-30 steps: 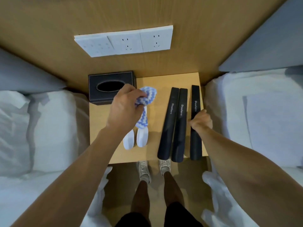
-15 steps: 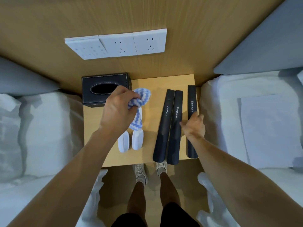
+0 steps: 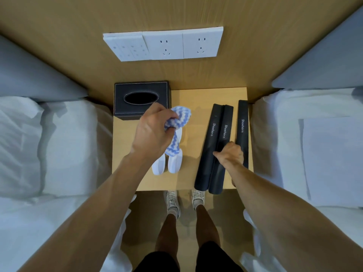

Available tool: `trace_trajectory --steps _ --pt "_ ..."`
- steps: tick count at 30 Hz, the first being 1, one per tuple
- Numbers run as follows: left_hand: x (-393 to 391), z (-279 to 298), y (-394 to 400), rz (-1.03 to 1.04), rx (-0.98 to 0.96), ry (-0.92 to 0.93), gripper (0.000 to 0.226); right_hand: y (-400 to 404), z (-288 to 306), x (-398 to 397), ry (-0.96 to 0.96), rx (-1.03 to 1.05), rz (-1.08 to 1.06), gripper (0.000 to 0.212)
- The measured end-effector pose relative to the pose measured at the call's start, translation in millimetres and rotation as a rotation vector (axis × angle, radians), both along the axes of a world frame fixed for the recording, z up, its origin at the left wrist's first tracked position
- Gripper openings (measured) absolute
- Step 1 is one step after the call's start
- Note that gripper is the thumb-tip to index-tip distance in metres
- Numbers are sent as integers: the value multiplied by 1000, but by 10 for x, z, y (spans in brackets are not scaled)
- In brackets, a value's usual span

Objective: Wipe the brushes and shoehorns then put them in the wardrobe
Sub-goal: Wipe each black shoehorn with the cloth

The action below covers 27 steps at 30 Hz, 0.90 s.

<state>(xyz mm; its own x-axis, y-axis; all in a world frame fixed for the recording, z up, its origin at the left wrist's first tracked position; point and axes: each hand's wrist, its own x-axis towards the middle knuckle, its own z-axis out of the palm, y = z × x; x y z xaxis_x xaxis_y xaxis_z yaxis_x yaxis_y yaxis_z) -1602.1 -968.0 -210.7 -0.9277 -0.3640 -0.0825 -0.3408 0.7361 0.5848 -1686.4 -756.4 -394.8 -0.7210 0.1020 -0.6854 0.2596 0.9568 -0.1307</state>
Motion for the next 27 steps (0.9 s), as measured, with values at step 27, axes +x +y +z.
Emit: trace_trajectory --steps 27 --pt "-130 2337 148 -60 -102 537 26 -208 3337 -104 544 -1422 -378 38"
